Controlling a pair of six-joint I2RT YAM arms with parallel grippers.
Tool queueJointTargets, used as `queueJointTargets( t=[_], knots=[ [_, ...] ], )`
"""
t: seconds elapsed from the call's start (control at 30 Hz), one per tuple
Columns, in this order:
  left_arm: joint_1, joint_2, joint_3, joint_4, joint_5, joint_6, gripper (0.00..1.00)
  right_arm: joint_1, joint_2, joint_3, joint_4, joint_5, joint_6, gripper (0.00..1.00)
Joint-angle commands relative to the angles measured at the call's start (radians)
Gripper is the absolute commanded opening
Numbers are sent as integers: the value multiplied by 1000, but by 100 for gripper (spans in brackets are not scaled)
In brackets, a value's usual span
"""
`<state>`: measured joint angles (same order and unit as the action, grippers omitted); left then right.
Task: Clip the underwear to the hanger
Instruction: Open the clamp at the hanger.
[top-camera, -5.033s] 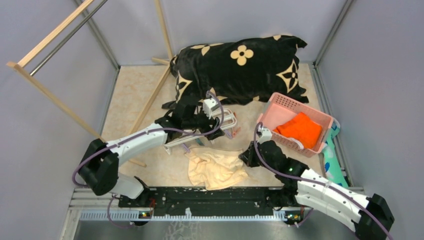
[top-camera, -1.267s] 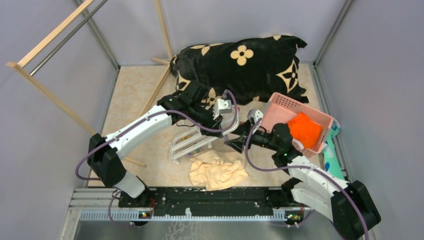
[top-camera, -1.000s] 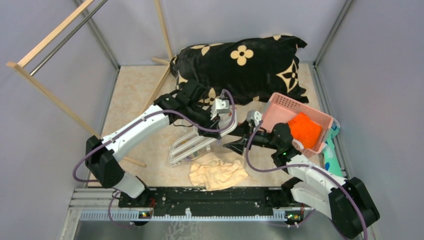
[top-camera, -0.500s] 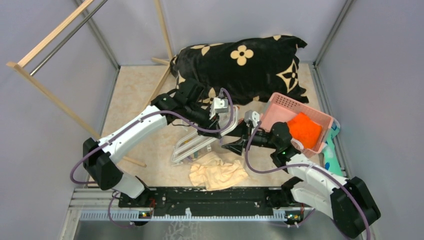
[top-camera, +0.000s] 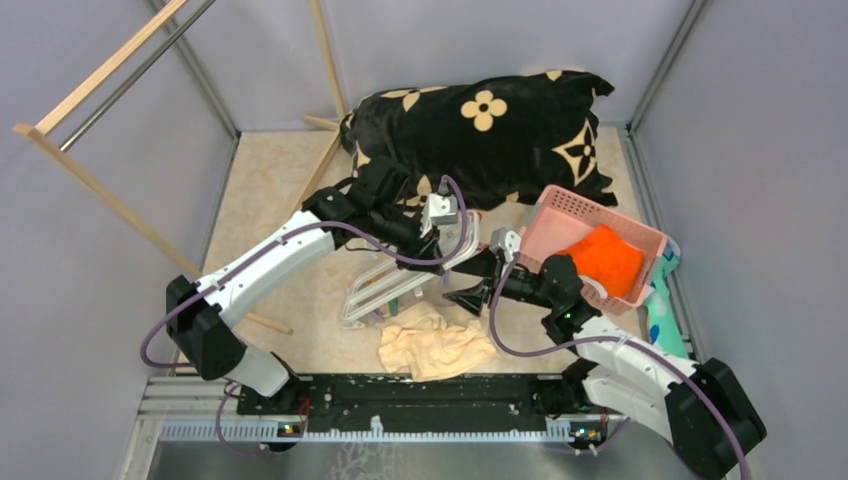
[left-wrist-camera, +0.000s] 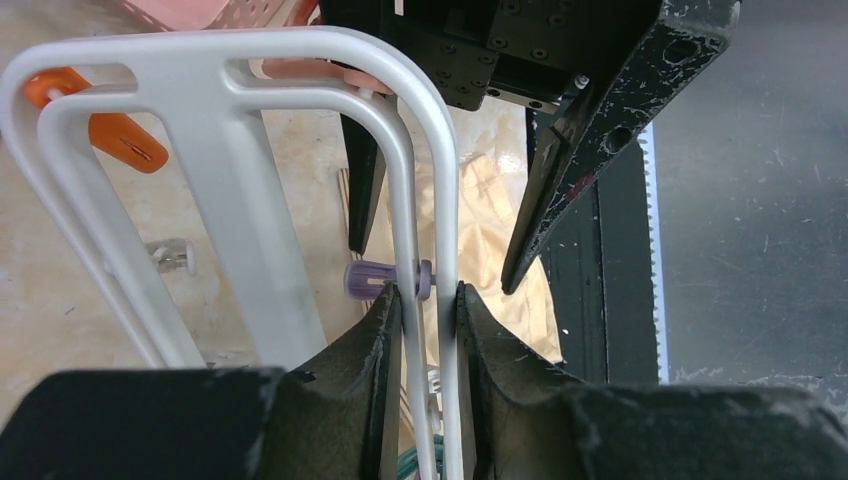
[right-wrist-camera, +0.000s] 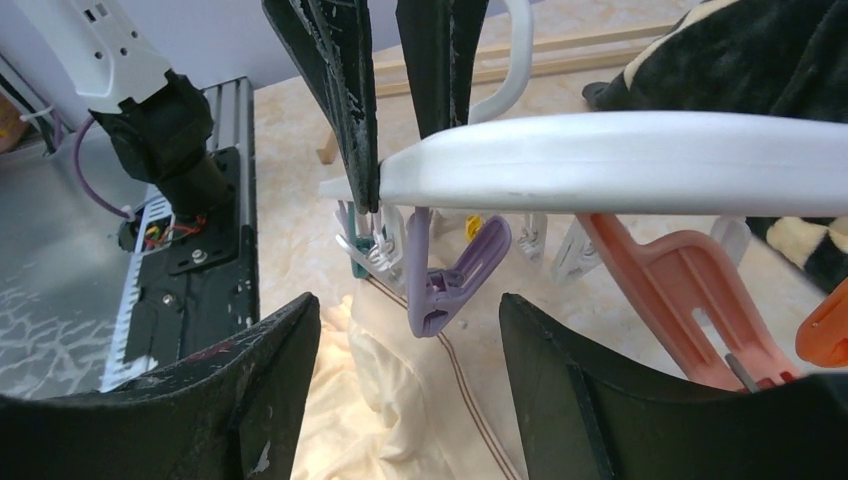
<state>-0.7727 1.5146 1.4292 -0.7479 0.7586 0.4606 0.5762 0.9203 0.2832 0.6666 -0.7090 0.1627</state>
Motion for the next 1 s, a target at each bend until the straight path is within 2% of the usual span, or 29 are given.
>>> queueJointTargets(
  t=[0.0, 0.33, 0.47, 0.6, 0.67, 0.83, 0.97],
  knots=[
    [-8, -63, 63, 42, 47, 22, 0, -1, -5, -55, 78, 91, 28, 67],
    [-8, -71, 62, 45, 24, 22, 0, -1, 3, -110, 109, 47, 46, 67],
    [-7, -70, 56, 51, 1, 18, 0, -1, -95, -114, -4, 44, 21, 67],
    [-6, -70, 42, 67, -41, 6, 0, -1, -221, -61, -202, 14, -30, 67],
    [-8, -63, 35, 75, -70, -6, 0, -1, -258, -59, -169, -13, 9, 67],
    [-7, -42, 28, 80, -88, -15, 0, -1, -311, 9, -240, -19, 15, 67],
    [-7, -32, 28, 84, -103, -21, 0, -1, -297, 40, -236, -93, 39, 67]
  ],
)
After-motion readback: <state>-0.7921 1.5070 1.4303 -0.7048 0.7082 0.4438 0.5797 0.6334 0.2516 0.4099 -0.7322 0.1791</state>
